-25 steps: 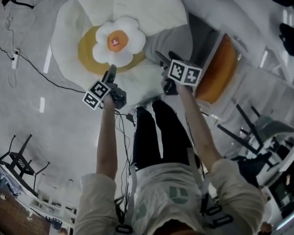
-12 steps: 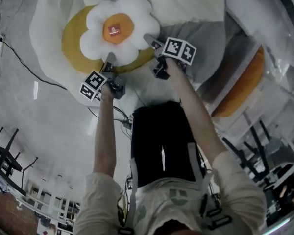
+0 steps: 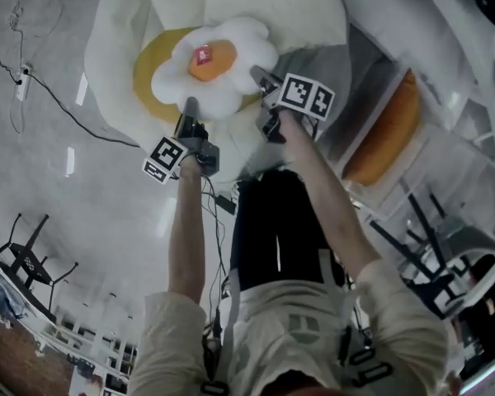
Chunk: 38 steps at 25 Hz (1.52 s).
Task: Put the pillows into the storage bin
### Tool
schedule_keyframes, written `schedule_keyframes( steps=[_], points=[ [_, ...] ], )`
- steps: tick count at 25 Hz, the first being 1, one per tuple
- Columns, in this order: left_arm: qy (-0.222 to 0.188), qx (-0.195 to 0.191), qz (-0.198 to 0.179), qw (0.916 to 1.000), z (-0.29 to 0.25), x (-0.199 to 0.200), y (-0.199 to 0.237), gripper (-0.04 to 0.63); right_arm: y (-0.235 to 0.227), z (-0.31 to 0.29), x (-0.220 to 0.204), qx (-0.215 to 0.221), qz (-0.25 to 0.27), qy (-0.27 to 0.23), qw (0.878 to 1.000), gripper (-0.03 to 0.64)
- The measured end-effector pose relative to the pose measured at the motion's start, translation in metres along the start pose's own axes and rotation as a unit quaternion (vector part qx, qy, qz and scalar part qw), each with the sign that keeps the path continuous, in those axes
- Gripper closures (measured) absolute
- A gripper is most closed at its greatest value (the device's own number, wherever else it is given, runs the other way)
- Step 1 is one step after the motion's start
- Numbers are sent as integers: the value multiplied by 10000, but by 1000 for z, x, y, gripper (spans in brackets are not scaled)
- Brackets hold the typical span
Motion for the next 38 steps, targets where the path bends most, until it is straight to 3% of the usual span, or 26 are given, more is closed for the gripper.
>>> schedule_keyframes(
  steps=[4, 7, 10, 15, 19, 30, 34, 36, 38],
  points=[
    [104, -405, -204, 9989, 84, 54, -117, 514, 110, 116, -19, 214, -183, -282, 9992, 551],
    [107, -980, -380, 9944, 130, 91, -203, 514, 188, 204, -27, 479, -197, -835, 9952, 551],
    [52, -1720, -429, 9841, 156, 113, -270, 514, 243, 280, -34, 833, -194, -1560, 9841, 551],
    [207, -2574, -610, 9642, 188, 117, -333, 514, 280, 370, -55, 1208, 44, -2360, 9642, 551],
    [548, -3138, -435, 9469, 192, 103, -371, 514, 277, 416, -68, 1349, -17, -2881, 9481, 551],
    [1615, -3731, -986, 9083, 183, 17, -450, 514, 197, 525, -81, 1535, -505, -3857, 9084, 551],
    [1840, -3873, -1678, 8877, 165, -33, -488, 514, 152, 576, -73, 979, -607, -4037, 9076, 551],
    [1910, -3805, -1898, 8847, 153, -62, -510, 514, 130, 605, -62, 787, -535, -4057, 9090, 551],
    [2004, -3831, -1831, 8829, 142, -102, -536, 515, 105, 641, -48, 719, -595, -4101, 9072, 551]
  ],
)
Point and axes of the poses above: the fingertips, and each gripper's own axes: z backward along the fingers, y to its left, x out of its top, the point moved 10 cm from there along z, backward along the fingers, and after that the axes turned 12 degrees about -z, right-handed, at the moved point
